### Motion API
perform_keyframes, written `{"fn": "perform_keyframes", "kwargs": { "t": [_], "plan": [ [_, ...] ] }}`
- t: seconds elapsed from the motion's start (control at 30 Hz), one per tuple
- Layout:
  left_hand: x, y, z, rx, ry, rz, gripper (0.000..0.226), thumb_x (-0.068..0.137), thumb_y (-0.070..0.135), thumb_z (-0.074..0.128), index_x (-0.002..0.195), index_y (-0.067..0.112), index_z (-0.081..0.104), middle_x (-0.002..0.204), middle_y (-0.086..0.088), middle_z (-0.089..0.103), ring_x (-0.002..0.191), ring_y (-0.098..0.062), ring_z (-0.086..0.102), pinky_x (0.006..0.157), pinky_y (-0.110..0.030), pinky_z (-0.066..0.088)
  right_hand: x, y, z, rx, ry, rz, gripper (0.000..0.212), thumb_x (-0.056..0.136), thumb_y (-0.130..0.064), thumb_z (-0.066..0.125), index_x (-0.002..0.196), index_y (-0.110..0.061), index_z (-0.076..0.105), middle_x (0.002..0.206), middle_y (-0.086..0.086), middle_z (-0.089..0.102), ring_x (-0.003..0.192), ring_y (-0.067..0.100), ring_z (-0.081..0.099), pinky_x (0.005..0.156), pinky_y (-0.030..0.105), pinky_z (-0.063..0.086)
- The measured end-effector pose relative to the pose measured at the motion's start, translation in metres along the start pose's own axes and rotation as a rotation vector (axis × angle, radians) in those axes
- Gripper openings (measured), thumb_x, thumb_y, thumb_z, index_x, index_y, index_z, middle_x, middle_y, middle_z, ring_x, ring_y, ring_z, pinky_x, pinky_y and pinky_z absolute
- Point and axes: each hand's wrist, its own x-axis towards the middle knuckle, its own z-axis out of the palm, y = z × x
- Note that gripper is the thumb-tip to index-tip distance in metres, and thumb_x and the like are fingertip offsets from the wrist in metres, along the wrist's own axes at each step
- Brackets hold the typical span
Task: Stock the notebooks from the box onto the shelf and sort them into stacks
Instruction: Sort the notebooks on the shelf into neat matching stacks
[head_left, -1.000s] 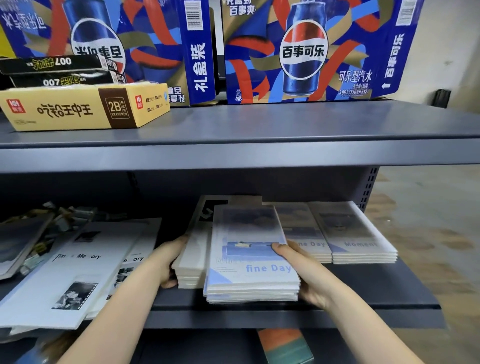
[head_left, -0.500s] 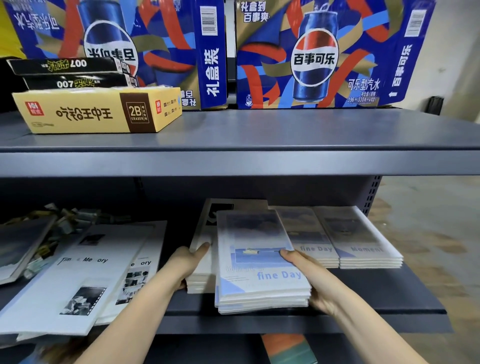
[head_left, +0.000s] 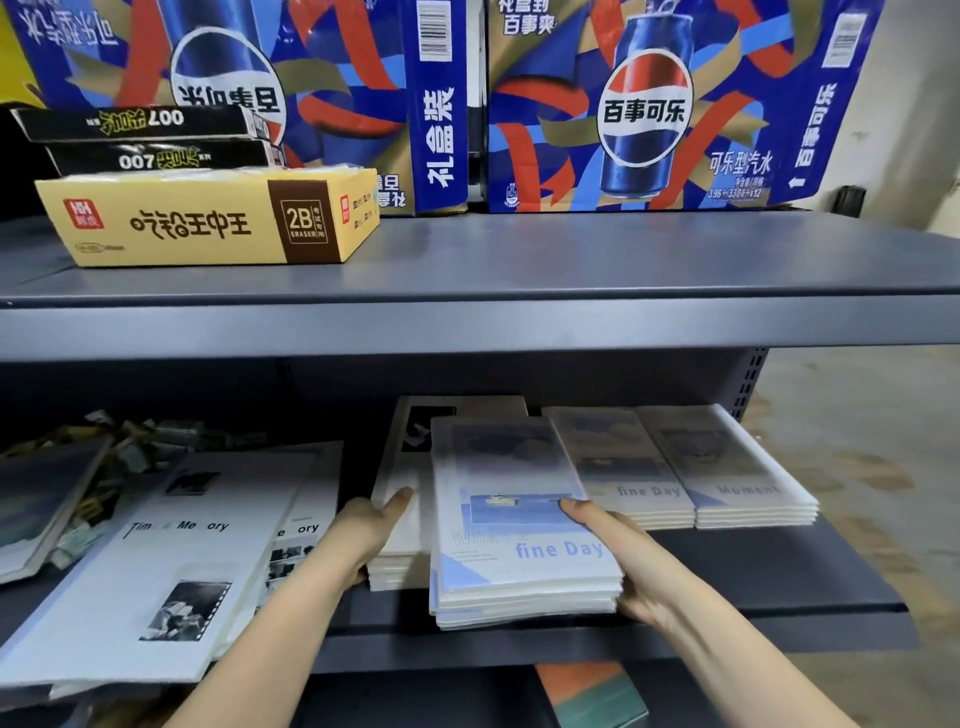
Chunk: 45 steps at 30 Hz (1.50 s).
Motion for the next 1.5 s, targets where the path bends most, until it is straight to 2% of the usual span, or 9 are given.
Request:
{"fn": "perform_keyframes", "kwargs": {
  "t": [0.13, 0.3, 0.5, 0.67, 0.97, 1.2, 1.3, 1.4, 1.5],
  "plan": [
    [0.005, -0.010, -0.013, 0.126, 0.044, 0.047, 0.075, 0.090, 0.058, 0.041, 0.139, 0.001, 0.035, 0.121, -0.018, 0.056, 0.102, -0.032, 0.056, 0.073, -0.030, 0.044, 0.004, 0.003, 0.013, 0.011, -0.020, 0.002, 0.031, 0.087, -0.028, 0.062, 0.105, -0.003, 0.064, 0.097, 0.018, 0.072, 0.082, 0.027, 0.071, 0.068, 0.031, 0.055],
    [0.007, -0.014, -0.026, 0.184, 0.059, 0.049, 0.075, 0.091, 0.058, 0.040, 0.140, 0.002, 0.034, 0.074, -0.006, 0.051, 0.068, -0.022, 0.050, 0.058, -0.028, 0.042, 0.007, 0.009, 0.026, 0.001, -0.005, 0.017, 0.041, 0.085, -0.031, 0.065, 0.113, -0.002, 0.061, 0.104, 0.019, 0.071, 0.093, 0.031, 0.069, 0.079, 0.036, 0.054],
    [0.007, -0.025, -0.045, 0.141, 0.096, 0.039, 0.074, 0.092, 0.053, 0.042, 0.141, 0.000, 0.031, 0.066, -0.002, 0.038, 0.060, -0.018, 0.042, 0.057, -0.029, 0.038, 0.011, 0.015, 0.048, -0.019, -0.004, 0.030, 0.039, 0.084, -0.031, 0.066, 0.109, -0.002, 0.064, 0.108, 0.023, 0.068, 0.096, 0.033, 0.067, 0.092, 0.046, 0.050],
    [0.011, -0.039, -0.059, 0.049, 0.106, 0.019, 0.076, 0.092, 0.053, 0.044, 0.142, -0.001, 0.028, 0.086, -0.008, 0.047, 0.072, -0.023, 0.047, 0.053, -0.027, 0.038, 0.016, 0.022, 0.064, 0.001, -0.001, 0.045, 0.059, 0.075, -0.036, 0.075, 0.120, -0.001, 0.056, 0.109, 0.022, 0.068, 0.101, 0.034, 0.067, 0.087, 0.045, 0.054],
    [0.017, -0.054, -0.096, 0.064, 0.114, -0.016, 0.076, 0.091, 0.052, 0.046, 0.141, -0.003, 0.030, 0.054, -0.008, 0.036, 0.053, -0.021, 0.039, 0.061, -0.029, 0.036, 0.022, 0.031, 0.099, -0.015, -0.105, 0.024, 0.039, 0.086, -0.031, 0.064, 0.109, 0.000, 0.065, 0.101, 0.019, 0.071, 0.092, 0.030, 0.070, 0.076, 0.035, 0.054],
    [0.021, -0.058, -0.098, 0.090, 0.124, -0.016, 0.071, 0.092, 0.052, 0.043, 0.134, -0.005, 0.037, 0.059, -0.008, 0.037, 0.058, -0.022, 0.041, 0.064, -0.031, 0.039, 0.023, 0.028, 0.104, -0.056, -0.111, 0.010, 0.033, 0.088, -0.029, 0.063, 0.102, 0.000, 0.066, 0.096, 0.018, 0.072, 0.086, 0.027, 0.070, 0.072, 0.033, 0.055],
    [0.022, -0.058, -0.096, 0.140, 0.177, 0.009, 0.065, 0.094, 0.050, 0.040, 0.124, -0.007, 0.044, 0.072, -0.013, 0.052, 0.067, -0.027, 0.050, 0.061, -0.030, 0.039, 0.019, 0.025, 0.105, -0.055, -0.120, -0.009, 0.023, 0.090, -0.025, 0.061, 0.093, -0.002, 0.067, 0.087, 0.015, 0.073, 0.077, 0.023, 0.071, 0.067, 0.030, 0.055],
    [0.018, -0.058, -0.084, 0.340, 0.430, 0.155, 0.054, 0.094, 0.045, 0.041, 0.108, -0.007, 0.053, 0.104, -0.028, 0.059, 0.098, -0.039, 0.054, 0.079, -0.038, 0.042, 0.019, 0.023, 0.102, -0.034, -0.114, -0.024, 0.025, 0.089, -0.023, 0.062, 0.101, -0.001, 0.066, 0.093, 0.017, 0.073, 0.080, 0.025, 0.071, 0.068, 0.031, 0.056],
    [0.002, -0.045, -0.069, 0.392, 0.570, 0.369, 0.045, 0.094, 0.036, 0.044, 0.116, -0.002, 0.055, 0.110, -0.027, 0.056, 0.107, -0.040, 0.046, 0.090, -0.044, 0.038, 0.019, 0.021, 0.095, 0.009, -0.091, -0.040, 0.027, 0.088, -0.022, 0.063, 0.105, -0.001, 0.064, 0.094, 0.017, 0.073, 0.081, 0.025, 0.071, 0.068, 0.032, 0.057]
  ]
}}
